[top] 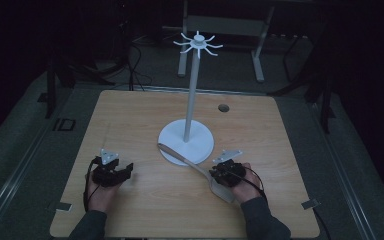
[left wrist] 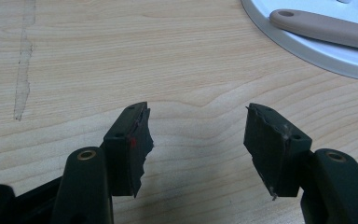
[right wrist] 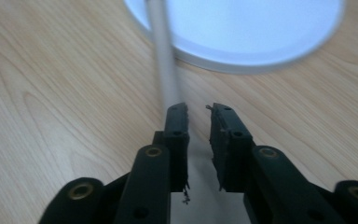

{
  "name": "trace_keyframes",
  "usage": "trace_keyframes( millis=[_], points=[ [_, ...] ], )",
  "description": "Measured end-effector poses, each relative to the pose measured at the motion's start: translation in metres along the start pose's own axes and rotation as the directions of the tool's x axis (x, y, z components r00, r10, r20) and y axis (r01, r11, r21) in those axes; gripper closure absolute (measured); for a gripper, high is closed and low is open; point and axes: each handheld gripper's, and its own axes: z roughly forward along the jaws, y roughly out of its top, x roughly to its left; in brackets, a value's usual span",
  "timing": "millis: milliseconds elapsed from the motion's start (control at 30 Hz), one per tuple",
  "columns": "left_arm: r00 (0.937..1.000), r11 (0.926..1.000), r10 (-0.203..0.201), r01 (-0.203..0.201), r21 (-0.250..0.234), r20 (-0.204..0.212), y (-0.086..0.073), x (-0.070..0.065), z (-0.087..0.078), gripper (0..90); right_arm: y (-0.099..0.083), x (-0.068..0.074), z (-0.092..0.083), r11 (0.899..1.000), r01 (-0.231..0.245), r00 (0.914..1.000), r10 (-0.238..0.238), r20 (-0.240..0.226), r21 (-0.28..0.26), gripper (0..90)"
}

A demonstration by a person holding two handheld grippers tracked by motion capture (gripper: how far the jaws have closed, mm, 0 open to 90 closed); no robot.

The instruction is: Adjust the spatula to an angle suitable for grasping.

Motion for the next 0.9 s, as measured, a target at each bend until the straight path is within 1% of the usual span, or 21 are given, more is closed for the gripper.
trace_keyframes(
  millis=[33,100,133,167,200,233,267,333,367,400,433,533,633,733,800,900],
  points=[
    [1.0,1.0,0.001,-0.001,0.001,0.001,0.0,0.0,0.0,40.9,0.006,0.002,0.009,1.0,0.015,0.9997,-0.014,-0.019,0.021,74.0],
    [1.0,1.0,0.0,0.0,0.0,0.0,0.0,0.0,0.0,40.9,0.012,0.004,0.017,0.999,0.033,0.9989,-0.031,-0.036,0.043,72.7],
    [1.0,1.0,0.0,0.0,0.0,0.0,0.0,0.0,0.0,40.9,0.014,0.005,0.021,0.998,0.04,0.9985,-0.038,-0.039,0.049,72.1],
    [1.0,1.0,0.0,0.0,0.0,0.0,0.0,0.0,0.0,40.9,0.014,0.005,0.021,0.998,0.04,0.9985,-0.038,-0.039,0.049,72.1],
    [1.0,1.0,0.002,-0.002,0.0,0.0,0.0,0.0,0.0,40.9,0.018,0.008,0.027,0.997,0.051,0.9974,-0.048,-0.053,0.063,71.8],
    [1.0,1.0,0.0,0.0,0.0,0.001,0.0,0.0,0.0,40.9,0.019,0.008,0.03,0.996,0.058,0.9971,-0.055,-0.052,0.072,71.4],
    [1.0,1.0,0.0,0.0,0.0,0.001,0.0,0.0,0.0,40.9,0.019,0.008,0.03,0.996,0.058,0.9971,-0.055,-0.052,0.072,71.4],
    [1.0,1.0,0.0,0.0,0.0,0.001,0.0,0.0,0.0,40.9,0.022,0.007,0.036,0.994,0.062,0.9969,-0.058,-0.053,0.088,71.9],
    [1.0,1.0,0.0,0.0,0.0,0.001,0.0,0.0,0.0,40.9,0.022,0.006,0.038,0.994,0.056,0.997,-0.051,-0.059,0.095,72.5],
    [1.0,1.0,0.001,-0.001,-0.001,0.002,0.0,0.001,-0.001,40.9,0.022,0.004,0.041,0.993,0.058,0.9955,-0.05,-0.08,0.1,75.0],
    [1.0,1.0,0.0,0.0,-0.001,0.003,0.0,0.001,0.0,40.9,0.022,0.004,0.042,0.993,0.065,0.9952,-0.057,-0.08,0.1,75.5],
    [1.0,1.0,-0.001,0.001,-0.002,0.003,0.0,0.001,-0.001,40.9,0.021,0.005,0.039,0.991,0.076,0.9954,-0.069,-0.067,0.108,76.8],
    [1.0,1.0,0.0,0.0,-0.002,0.003,0.0,0.001,-0.001,40.9,0.015,0.001,0.034,0.991,0.07,0.9967,-0.064,-0.049,0.117,76.9],
    [1.0,1.0,0.001,-0.001,-0.001,0.003,0.0,0.001,0.0,40.9,0.005,-0.003,0.026,0.99,0.069,0.9972,-0.064,-0.04,0.127,76.9],
    [1.0,1.0,0.001,-0.001,0.0,0.0,0.0,0.001,0.0,40.9,-0.005,-0.008,0.017,0.989,0.067,0.9975,-0.063,-0.032,0.132,76.9],
    [1.0,1.0,0.002,-0.002,0.001,0.0,0.0,0.0,0.0,40.9,-0.018,-0.014,0.007,0.989,0.05,0.9987,-0.048,-0.017,0.142,76.8]
  ],
)
